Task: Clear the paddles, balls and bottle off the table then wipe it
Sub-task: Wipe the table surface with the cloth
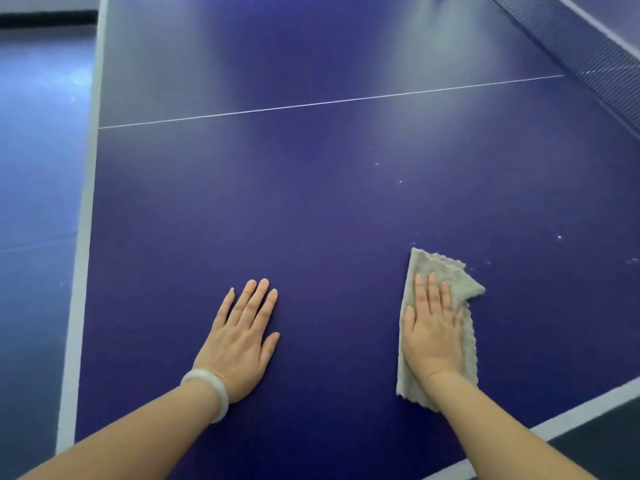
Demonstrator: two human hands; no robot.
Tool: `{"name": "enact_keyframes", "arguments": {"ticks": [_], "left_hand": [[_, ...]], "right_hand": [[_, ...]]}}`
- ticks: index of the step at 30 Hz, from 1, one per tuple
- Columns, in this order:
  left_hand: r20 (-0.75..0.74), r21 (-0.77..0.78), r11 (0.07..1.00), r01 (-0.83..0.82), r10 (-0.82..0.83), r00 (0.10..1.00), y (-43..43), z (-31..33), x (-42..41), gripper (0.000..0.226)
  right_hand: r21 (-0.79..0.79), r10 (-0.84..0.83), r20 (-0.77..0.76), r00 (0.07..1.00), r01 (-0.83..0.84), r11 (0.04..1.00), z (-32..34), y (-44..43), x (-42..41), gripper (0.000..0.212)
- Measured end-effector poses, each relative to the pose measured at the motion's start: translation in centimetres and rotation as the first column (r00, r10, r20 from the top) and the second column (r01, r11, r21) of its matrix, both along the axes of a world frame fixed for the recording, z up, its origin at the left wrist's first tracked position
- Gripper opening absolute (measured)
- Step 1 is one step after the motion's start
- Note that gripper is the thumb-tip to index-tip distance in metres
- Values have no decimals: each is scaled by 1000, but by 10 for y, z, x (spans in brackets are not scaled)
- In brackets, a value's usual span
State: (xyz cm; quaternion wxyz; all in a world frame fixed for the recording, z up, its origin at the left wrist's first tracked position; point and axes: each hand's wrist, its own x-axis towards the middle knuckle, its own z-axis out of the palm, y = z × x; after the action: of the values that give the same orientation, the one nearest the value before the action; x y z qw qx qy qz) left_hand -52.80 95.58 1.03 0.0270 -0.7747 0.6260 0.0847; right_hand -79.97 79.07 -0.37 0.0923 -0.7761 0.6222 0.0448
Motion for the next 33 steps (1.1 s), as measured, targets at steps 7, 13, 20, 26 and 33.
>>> {"name": "enact_keyframes", "arguments": {"ticks": [7, 13, 20, 26, 33], "left_hand": [[-19, 3, 999, -43, 43, 999, -6, 13, -6, 71], [-127, -73, 933, -352, 341, 931, -75, 12, -39, 60], [16, 5, 788, -616, 616, 788, -134, -10, -73, 72], [40, -5, 775, -631, 631, 775, -135, -13, -73, 72], [34, -10, 761, -649, 649, 760, -136, -14, -73, 73]], "right_hand": [[-61, 484, 19, 875, -482, 874, 3, 32, 24, 62], [0, 569, 10, 822, -569, 822, 6, -25, 12, 59], [-29, 638, 10, 770, -638, 770, 7, -41, -17, 59], [-42, 609, 22, 793, -608, 793, 4, -38, -34, 62], [-3, 776, 82, 626, -778, 628, 5, -84, 75, 59]]}}
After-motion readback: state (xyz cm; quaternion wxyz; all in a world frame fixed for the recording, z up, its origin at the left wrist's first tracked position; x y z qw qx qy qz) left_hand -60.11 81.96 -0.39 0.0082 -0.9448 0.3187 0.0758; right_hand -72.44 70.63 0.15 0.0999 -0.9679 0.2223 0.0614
